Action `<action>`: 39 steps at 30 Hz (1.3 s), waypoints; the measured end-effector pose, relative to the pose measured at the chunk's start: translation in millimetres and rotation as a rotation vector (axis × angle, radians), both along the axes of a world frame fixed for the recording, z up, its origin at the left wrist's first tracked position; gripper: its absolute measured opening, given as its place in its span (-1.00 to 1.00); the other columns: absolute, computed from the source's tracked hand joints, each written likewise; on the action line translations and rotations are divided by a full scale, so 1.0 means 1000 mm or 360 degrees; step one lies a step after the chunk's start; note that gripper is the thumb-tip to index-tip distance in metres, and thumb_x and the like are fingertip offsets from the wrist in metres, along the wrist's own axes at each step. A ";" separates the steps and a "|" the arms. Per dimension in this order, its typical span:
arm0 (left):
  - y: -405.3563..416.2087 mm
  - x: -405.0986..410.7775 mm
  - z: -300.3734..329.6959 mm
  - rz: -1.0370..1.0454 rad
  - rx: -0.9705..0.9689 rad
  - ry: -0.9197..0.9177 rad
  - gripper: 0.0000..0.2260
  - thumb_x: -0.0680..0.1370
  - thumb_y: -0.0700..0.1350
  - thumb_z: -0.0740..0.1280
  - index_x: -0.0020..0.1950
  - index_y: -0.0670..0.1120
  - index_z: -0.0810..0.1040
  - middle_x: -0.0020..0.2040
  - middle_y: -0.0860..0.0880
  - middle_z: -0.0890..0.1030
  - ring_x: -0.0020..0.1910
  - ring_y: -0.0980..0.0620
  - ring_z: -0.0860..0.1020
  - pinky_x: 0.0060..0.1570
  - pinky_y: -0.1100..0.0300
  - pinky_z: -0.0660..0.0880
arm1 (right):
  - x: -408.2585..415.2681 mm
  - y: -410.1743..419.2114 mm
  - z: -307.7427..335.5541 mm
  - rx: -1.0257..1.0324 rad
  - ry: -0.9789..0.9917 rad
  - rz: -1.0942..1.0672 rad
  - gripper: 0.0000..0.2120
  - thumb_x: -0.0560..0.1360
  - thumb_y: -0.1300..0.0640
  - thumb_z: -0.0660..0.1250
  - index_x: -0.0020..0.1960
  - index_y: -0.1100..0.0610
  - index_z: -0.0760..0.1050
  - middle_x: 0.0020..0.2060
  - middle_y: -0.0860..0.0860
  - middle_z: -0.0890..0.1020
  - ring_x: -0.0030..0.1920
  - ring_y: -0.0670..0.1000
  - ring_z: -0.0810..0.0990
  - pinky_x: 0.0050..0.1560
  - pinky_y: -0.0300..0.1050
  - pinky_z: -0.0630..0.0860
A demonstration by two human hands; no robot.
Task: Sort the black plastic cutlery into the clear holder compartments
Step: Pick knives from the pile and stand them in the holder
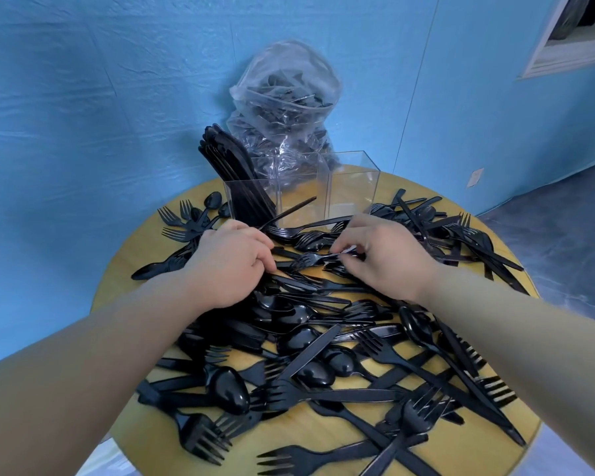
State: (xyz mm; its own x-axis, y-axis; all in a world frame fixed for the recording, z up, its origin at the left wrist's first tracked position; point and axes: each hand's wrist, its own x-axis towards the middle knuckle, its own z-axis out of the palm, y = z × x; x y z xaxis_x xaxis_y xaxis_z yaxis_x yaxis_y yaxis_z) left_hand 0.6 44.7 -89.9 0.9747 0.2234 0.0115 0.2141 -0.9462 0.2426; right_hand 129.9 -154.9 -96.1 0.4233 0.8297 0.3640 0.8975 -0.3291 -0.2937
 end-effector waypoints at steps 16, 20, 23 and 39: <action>0.026 -0.030 -0.005 0.0155 0.0005 -0.0031 -0.73 0.61 -0.04 0.15 0.16 0.22 0.57 0.31 0.23 0.43 0.38 0.07 0.23 0.38 -0.08 0.19 | -0.025 0.067 0.004 -0.0677 -0.0072 -0.0229 -0.56 0.52 -0.19 0.22 -0.23 0.15 0.59 -0.32 0.05 0.59 -0.23 0.12 0.55 -0.19 -0.08 0.54; 0.028 -0.034 -0.008 0.0138 -0.0057 0.0003 -0.74 0.61 -0.02 0.13 0.16 0.22 0.55 0.32 0.22 0.41 0.38 0.09 0.23 0.36 -0.11 0.22 | -0.024 0.067 0.003 -0.0704 -0.0069 -0.0228 -0.71 0.49 -0.07 0.27 -0.16 0.13 0.61 -0.24 0.05 0.64 -0.18 0.13 0.58 -0.13 -0.02 0.58; 0.028 -0.035 -0.010 0.0120 -0.0135 -0.0053 -0.75 0.60 -0.03 0.14 0.12 0.21 0.57 0.28 0.24 0.43 0.38 0.10 0.23 0.37 -0.11 0.22 | -0.020 0.064 0.003 -0.0731 -0.0061 -0.0247 -0.76 0.45 0.02 0.28 -0.17 0.16 0.61 -0.23 0.07 0.66 -0.18 0.14 0.59 -0.12 0.00 0.59; 0.032 -0.038 -0.011 0.0108 -0.0146 -0.0195 -0.77 0.60 -0.04 0.16 0.10 0.17 0.59 0.25 0.20 0.48 0.36 0.11 0.28 0.37 -0.08 0.24 | -0.007 0.046 0.003 -0.0210 -0.0105 -0.0429 -0.91 0.50 0.05 0.27 -0.15 0.04 0.48 -0.24 -0.06 0.53 -0.23 0.00 0.47 -0.25 -0.14 0.42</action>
